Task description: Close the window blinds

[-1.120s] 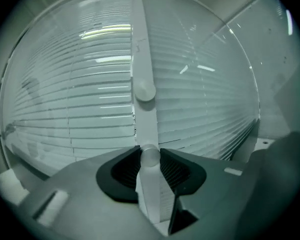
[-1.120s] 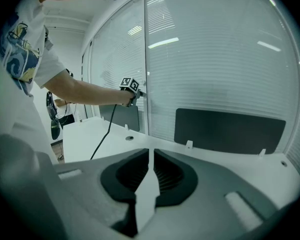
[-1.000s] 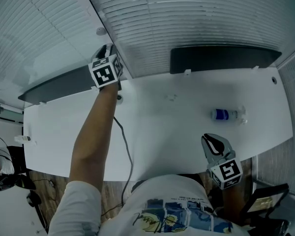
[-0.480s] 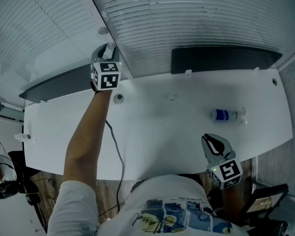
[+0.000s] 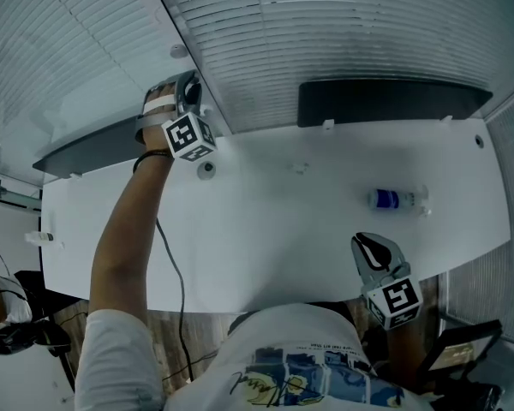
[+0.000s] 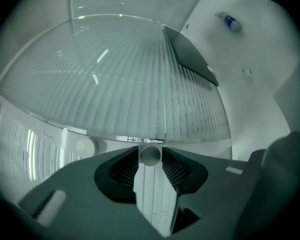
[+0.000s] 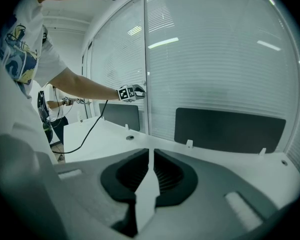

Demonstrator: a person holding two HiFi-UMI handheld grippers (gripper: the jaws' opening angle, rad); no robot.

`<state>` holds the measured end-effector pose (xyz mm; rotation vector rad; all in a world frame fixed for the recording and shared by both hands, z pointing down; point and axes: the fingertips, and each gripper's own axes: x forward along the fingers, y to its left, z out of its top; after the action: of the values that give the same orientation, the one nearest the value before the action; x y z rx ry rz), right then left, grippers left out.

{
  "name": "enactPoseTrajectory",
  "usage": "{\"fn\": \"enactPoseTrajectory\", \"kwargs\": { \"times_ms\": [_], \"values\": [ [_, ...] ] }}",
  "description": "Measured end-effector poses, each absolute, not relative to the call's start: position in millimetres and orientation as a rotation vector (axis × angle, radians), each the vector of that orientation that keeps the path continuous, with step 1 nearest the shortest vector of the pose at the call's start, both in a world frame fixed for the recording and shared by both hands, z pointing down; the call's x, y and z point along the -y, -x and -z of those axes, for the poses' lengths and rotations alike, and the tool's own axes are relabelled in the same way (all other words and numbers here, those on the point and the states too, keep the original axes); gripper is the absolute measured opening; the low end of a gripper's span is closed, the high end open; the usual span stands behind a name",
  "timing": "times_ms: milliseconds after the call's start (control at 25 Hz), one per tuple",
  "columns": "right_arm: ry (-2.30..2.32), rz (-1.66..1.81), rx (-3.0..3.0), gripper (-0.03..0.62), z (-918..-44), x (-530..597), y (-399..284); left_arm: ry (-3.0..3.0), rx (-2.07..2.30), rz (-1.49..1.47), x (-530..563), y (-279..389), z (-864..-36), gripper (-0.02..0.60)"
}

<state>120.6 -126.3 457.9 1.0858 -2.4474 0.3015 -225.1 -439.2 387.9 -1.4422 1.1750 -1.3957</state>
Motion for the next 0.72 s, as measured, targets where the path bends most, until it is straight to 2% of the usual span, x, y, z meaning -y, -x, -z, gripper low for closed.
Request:
{"fn": "enactPoseTrajectory", "kwargs": {
  "times_ms": [320, 720],
  "values": [
    [-1.092, -0.305, 2.441, 0.02, -457, 122, -119, 1.365, -1.082, 1.422, 437, 222, -389, 0.132],
    [-1.073, -0.299, 2.445, 0.02, -457, 136, -111, 1.667, -1.495, 1.227, 445, 231, -384, 0.13]
  ]
}}
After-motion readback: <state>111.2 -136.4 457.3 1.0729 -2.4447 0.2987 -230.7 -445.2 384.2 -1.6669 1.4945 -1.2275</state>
